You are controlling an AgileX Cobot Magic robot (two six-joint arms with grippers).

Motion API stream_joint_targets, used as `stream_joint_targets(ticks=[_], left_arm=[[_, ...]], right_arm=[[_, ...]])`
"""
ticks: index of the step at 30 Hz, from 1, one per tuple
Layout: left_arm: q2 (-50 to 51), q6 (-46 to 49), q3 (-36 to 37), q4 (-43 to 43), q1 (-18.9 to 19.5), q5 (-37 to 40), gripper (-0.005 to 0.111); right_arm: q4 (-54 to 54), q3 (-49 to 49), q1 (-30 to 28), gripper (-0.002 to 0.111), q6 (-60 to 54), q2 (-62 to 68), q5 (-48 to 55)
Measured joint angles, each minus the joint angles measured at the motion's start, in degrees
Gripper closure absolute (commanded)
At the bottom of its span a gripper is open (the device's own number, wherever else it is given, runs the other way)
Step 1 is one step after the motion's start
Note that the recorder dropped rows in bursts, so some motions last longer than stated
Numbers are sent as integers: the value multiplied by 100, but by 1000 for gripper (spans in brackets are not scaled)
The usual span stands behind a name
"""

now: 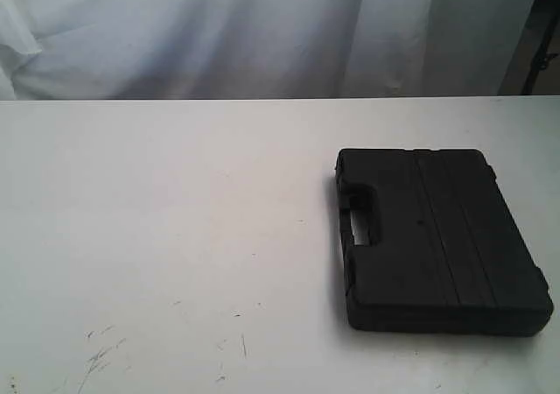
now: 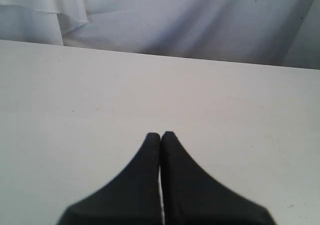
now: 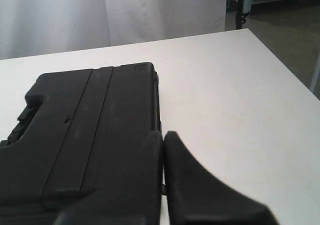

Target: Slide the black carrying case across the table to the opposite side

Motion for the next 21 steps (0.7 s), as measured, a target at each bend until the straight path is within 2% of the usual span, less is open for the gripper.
stream_joint_targets(ticks=[9, 11, 16, 21], left_arm=[[0, 0, 0, 0, 0, 0, 107], [0, 0, 0, 0, 0, 0, 107], [0, 0, 0, 0, 0, 0, 107], [0, 0, 0, 0, 0, 0, 107]], right_arm=[[0, 0, 0, 108, 0, 0, -39], [0, 0, 0, 108, 0, 0, -477], [0, 0, 0, 108, 0, 0, -2516], [0, 0, 0, 108, 0, 0, -3131]])
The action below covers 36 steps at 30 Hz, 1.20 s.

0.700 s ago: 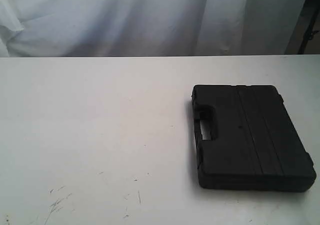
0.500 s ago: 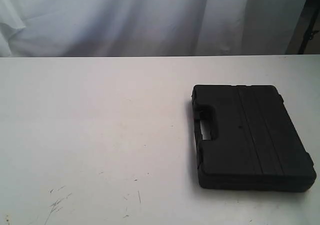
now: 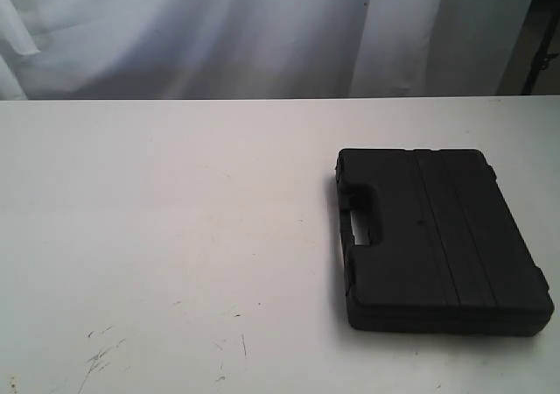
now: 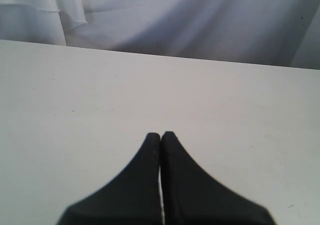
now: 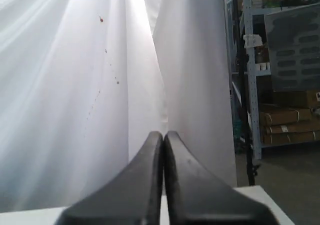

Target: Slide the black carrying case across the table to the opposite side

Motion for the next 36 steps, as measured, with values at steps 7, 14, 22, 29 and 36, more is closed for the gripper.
stream_joint_targets(ticks=[7, 14, 22, 29, 36], left_arm=[[0, 0, 0, 0, 0, 0, 107], [0, 0, 0, 0, 0, 0, 107], [0, 0, 0, 0, 0, 0, 107], [0, 0, 0, 0, 0, 0, 107], [0, 0, 0, 0, 0, 0, 107]], right_arm=[[0, -328, 0, 108, 425, -5, -832], [0, -1714, 0, 108, 564, 531, -18], [0, -3112, 215, 108, 691, 2220, 1177], [0, -3544, 936, 108, 692, 3831, 2899], [113, -3547, 1380, 108, 692, 4985, 4847]])
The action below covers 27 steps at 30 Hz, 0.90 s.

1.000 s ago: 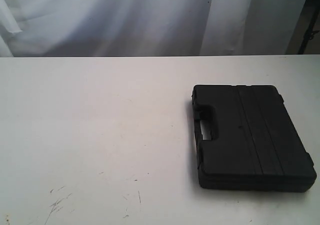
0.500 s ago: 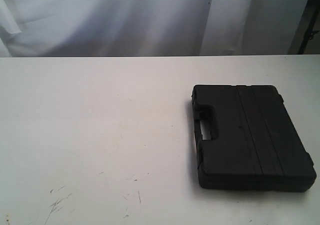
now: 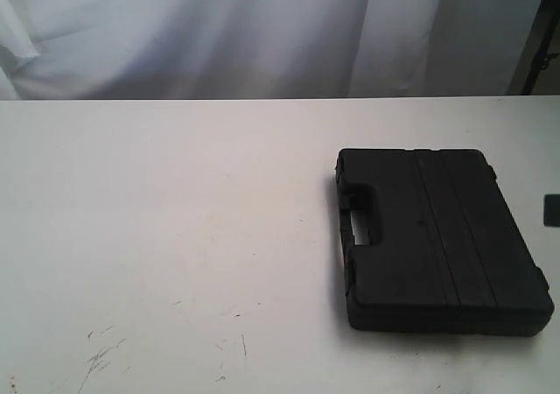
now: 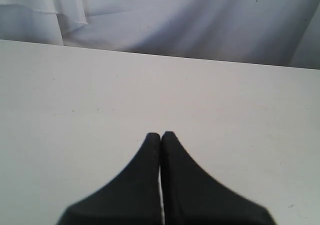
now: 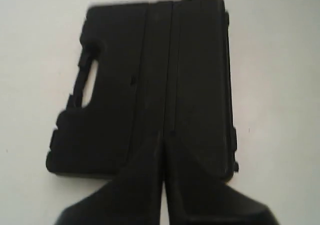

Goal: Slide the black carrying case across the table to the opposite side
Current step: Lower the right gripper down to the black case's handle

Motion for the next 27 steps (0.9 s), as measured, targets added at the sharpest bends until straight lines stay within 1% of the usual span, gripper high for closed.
stream_joint_targets(ticks=[2, 4, 12, 16, 19, 27], left_arm=[[0, 0, 0, 0, 0, 0, 107], [0, 0, 0, 0, 0, 0, 107], [0, 0, 0, 0, 0, 0, 107], [0, 0, 0, 0, 0, 0, 107], [0, 0, 0, 0, 0, 0, 107], [0, 0, 0, 0, 0, 0, 107]], right_arm=[[12, 0, 23, 108, 0, 134, 241], [24, 0, 23, 108, 0, 175, 254], [58, -141, 23, 108, -37, 261, -27], [71, -696, 23, 108, -47, 630, 180], [168, -1269, 149, 108, -70, 1026, 351], [255, -2636, 1008, 108, 34, 2498, 934]])
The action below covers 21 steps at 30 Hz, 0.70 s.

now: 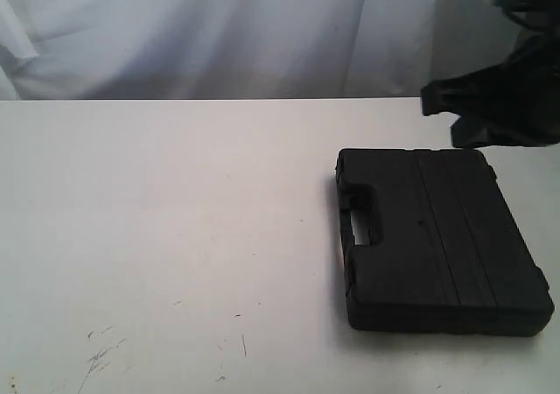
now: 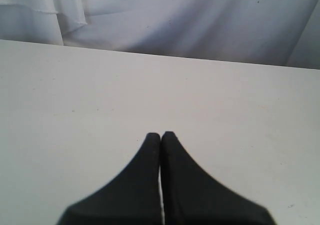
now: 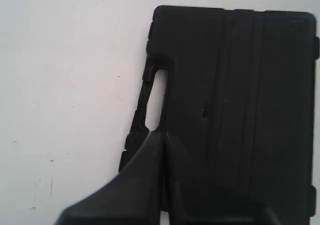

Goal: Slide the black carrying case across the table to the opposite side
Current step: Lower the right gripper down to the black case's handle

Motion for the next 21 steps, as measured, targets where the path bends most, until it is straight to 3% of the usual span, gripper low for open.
stream_joint_targets(ticks=[14, 21], left_arm=[[0, 0, 0, 0, 0, 0, 107], [0, 0, 0, 0, 0, 0, 107]], right_arm=[[26, -1942, 844, 108, 675, 2517, 925], [16, -2591, 945, 108, 956, 3415, 1179]])
